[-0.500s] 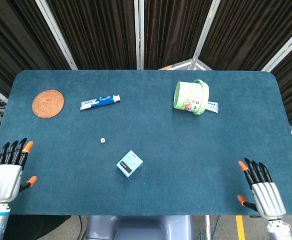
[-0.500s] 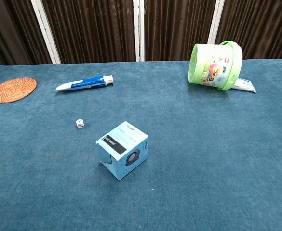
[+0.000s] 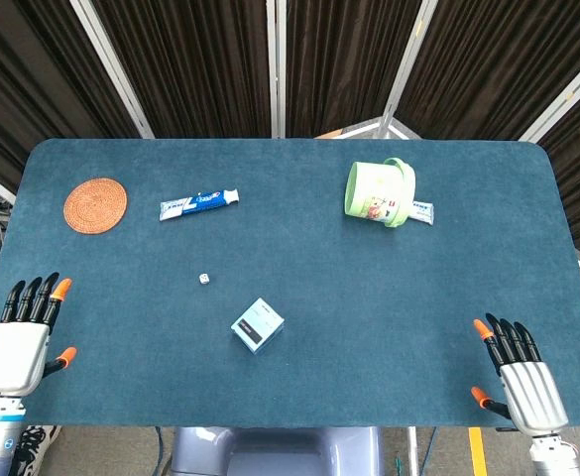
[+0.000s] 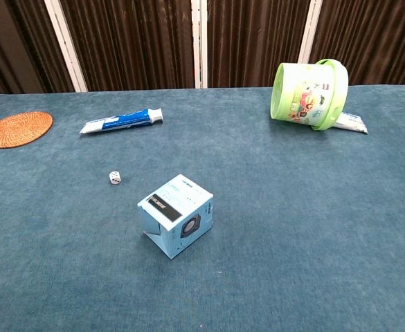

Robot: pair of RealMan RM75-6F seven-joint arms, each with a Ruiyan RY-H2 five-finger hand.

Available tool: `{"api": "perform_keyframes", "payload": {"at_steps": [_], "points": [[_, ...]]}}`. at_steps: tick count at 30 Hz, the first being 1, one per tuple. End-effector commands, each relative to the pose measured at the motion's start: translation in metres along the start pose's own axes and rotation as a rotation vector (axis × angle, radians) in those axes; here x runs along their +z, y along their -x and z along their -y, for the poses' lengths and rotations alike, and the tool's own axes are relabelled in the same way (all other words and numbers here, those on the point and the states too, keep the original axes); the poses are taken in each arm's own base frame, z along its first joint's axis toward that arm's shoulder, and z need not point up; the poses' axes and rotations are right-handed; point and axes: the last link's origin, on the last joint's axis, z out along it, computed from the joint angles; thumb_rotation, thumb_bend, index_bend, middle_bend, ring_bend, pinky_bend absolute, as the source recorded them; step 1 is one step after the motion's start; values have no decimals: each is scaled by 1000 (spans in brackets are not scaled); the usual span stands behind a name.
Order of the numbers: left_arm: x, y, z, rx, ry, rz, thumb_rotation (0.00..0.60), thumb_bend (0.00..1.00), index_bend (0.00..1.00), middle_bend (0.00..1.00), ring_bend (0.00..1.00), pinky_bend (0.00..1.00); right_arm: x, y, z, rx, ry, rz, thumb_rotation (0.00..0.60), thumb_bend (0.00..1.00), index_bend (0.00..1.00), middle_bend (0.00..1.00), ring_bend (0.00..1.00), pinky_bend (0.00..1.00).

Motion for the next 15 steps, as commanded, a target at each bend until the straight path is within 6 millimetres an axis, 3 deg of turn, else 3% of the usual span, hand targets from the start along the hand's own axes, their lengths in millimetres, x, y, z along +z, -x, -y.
{"api": "perform_keyframes", "payload": {"at_steps": [1, 6, 15], "points": [[13, 5, -3, 20, 47, 7, 600, 122, 35, 0, 0, 0, 2, -1, -1, 4, 6, -2, 600, 74, 0, 0, 0, 0], [38, 17, -13, 81, 108, 27, 600, 129, 85, 0, 0, 0, 4, -1, -2, 9, 9, 0, 600, 73, 0, 0, 0, 0], [91, 32, -65, 68, 185, 83, 600, 228, 223, 0, 0, 0, 6, -3, -5, 28, 21, 6, 600, 74, 0, 0, 0, 0]]}}
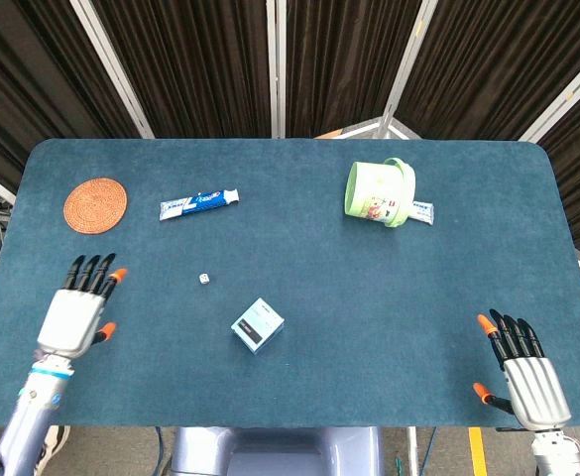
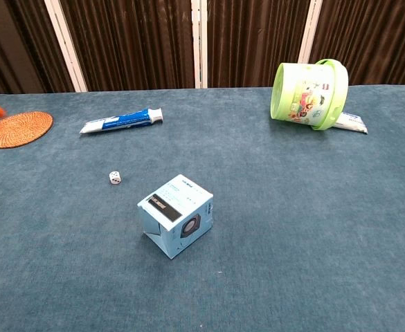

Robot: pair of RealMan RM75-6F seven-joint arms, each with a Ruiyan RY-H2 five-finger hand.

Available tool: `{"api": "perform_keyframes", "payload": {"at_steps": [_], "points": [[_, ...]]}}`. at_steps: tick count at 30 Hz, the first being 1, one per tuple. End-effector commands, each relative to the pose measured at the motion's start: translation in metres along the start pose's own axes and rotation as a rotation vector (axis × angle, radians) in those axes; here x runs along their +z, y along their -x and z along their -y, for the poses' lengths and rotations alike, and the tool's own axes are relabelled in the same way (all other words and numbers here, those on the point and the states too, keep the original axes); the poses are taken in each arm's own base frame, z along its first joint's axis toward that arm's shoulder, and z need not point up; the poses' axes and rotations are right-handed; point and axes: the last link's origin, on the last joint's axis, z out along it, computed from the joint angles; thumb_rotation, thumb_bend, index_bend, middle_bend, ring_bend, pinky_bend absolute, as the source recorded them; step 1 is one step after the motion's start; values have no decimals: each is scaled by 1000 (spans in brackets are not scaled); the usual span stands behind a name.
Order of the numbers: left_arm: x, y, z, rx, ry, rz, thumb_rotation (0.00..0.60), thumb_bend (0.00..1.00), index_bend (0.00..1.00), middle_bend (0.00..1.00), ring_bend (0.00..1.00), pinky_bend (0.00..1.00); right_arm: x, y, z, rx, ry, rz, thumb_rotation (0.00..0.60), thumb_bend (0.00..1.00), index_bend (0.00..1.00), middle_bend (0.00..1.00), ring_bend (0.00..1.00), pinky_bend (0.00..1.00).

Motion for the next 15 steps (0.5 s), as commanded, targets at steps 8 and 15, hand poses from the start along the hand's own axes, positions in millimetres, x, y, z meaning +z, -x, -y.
{"api": "perform_keyframes", "payload": {"at_steps": [8, 15], "points": [[78, 8, -44, 173, 181, 28, 600, 240, 331, 0, 0, 0, 3, -8, -6, 31, 21, -7, 600, 74, 0, 0, 0, 0], [109, 16, -66, 300, 329, 52, 600, 238, 366, 0, 0, 0, 7, -12, -13, 44, 48, -12, 600, 73, 0, 0, 0, 0]]}}
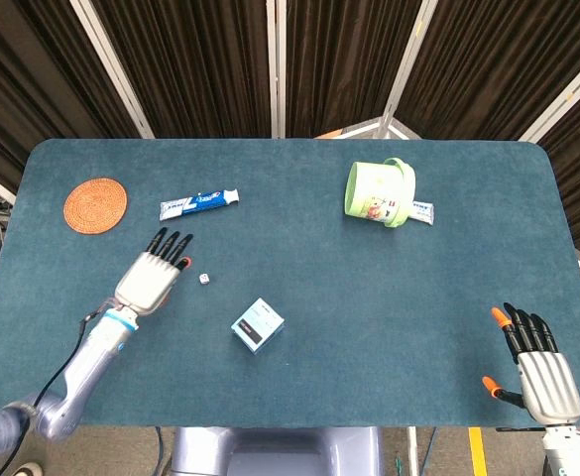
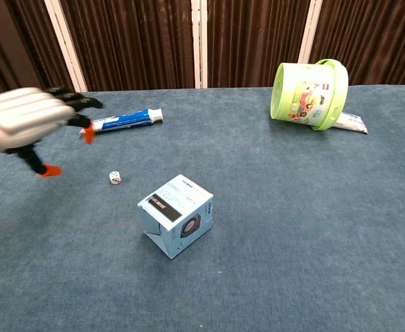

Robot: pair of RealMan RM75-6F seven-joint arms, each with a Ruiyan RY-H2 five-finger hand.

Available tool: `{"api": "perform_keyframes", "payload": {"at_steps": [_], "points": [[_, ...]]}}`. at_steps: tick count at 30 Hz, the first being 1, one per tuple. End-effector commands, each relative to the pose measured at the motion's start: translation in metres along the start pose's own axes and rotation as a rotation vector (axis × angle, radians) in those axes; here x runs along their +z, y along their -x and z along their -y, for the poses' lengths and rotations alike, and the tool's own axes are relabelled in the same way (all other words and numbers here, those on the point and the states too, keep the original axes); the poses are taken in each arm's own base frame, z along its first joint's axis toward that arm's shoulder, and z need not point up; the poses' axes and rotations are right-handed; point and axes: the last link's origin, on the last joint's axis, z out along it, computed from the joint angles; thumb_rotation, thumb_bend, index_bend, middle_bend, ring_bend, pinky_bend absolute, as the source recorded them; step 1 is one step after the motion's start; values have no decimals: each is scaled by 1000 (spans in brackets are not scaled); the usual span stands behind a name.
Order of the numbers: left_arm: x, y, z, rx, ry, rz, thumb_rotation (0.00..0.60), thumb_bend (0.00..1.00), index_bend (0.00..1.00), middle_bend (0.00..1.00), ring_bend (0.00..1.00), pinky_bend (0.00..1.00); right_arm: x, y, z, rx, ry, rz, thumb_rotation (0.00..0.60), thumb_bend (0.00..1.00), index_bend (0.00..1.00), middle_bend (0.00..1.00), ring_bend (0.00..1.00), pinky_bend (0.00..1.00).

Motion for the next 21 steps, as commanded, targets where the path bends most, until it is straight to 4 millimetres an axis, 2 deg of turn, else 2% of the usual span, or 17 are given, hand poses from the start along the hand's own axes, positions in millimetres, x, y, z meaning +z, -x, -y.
{"api": "perform_keyframes", "payload": {"at_steps": [1, 7, 21], "points": [[14, 1, -10, 63, 67, 0, 600, 239, 373, 0, 0, 0, 1, -1, -2, 2, 6, -2, 600, 73, 0, 0, 0, 0], [33, 6, -24, 107, 123, 10, 600, 238, 367, 0, 0, 0, 2, -3, -5, 4, 20, -9, 600, 73, 0, 0, 0, 0], [58, 28, -28, 141, 123, 41, 600, 237, 375, 0, 0, 0, 3, -3, -10, 4, 39, -16, 600, 73, 0, 0, 0, 0]]}}
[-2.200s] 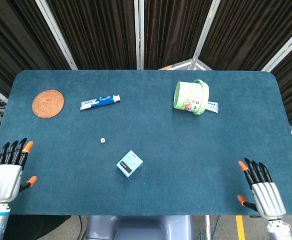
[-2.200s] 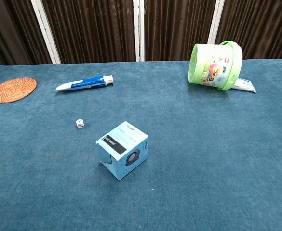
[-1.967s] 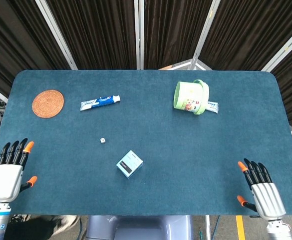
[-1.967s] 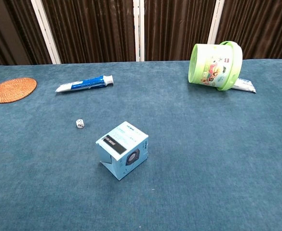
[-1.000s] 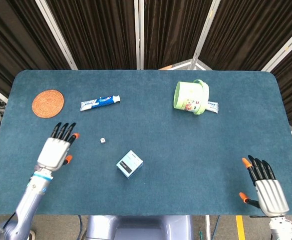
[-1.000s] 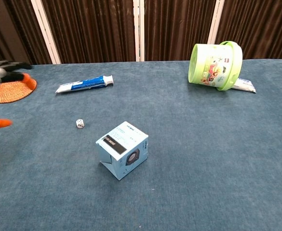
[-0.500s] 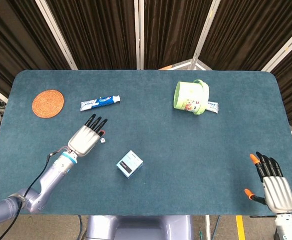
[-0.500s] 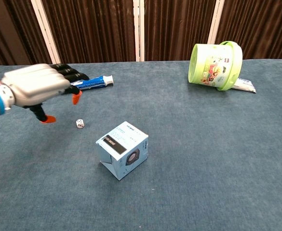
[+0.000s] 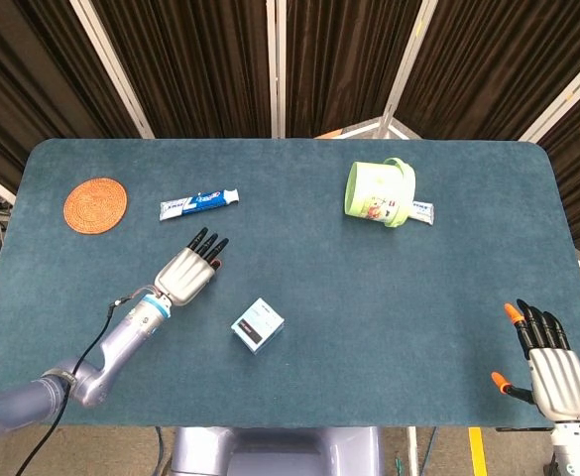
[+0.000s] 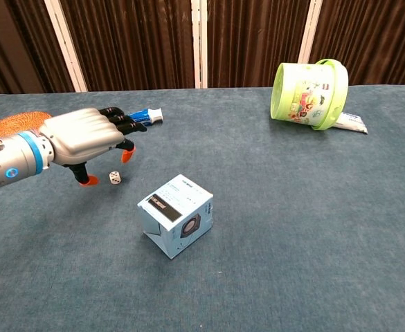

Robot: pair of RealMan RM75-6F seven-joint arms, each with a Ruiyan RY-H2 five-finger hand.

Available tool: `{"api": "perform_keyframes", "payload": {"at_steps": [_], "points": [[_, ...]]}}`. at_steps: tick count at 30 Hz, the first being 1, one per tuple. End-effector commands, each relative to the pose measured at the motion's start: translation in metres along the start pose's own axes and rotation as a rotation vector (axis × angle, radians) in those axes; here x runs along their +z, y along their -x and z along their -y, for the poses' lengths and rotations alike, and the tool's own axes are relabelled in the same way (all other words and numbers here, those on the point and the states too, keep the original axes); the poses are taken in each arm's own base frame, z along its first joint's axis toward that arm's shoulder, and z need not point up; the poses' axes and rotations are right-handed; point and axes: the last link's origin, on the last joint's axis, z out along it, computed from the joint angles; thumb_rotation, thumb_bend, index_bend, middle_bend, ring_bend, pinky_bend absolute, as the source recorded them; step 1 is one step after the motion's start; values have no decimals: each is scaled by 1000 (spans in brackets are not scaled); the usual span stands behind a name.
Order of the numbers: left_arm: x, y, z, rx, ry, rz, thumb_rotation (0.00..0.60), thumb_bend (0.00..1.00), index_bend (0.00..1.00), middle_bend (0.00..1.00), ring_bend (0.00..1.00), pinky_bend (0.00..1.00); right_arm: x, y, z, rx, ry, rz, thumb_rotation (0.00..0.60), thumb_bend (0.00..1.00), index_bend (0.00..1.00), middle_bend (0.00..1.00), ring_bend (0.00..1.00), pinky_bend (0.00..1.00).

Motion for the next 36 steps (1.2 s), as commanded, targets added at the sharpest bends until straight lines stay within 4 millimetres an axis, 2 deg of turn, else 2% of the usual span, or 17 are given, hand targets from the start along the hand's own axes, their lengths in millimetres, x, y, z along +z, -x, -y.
{"api": "perform_keyframes", "payload": {"at_steps": [1, 8, 16, 30, 36], "points": [[6, 4, -4, -4, 7, 7, 600, 238, 364, 0, 0, 0, 0, 0, 0, 0, 0, -1, 600, 73, 0, 0, 0, 0], [13, 9, -8, -34, -2, 7, 600, 237, 311, 0, 0, 0, 2, 1, -1, 0, 0, -1, 600, 74, 0, 0, 0, 0], [17, 11, -10, -46, 1, 20, 600, 280, 453, 0, 0, 0, 3, 3, -1, -3, 2, 1, 600, 73, 0, 0, 0, 0], [12, 12, -7, -65, -10, 25, 600, 360, 561, 0, 0, 0, 1, 5, 0, -9, -6, 3, 600, 74, 0, 0, 0, 0], [9, 10, -5, -80, -18, 14, 600, 365, 585, 0, 0, 0, 0, 5, 1, -9, -10, 4, 600, 73, 0, 0, 0, 0]]}}
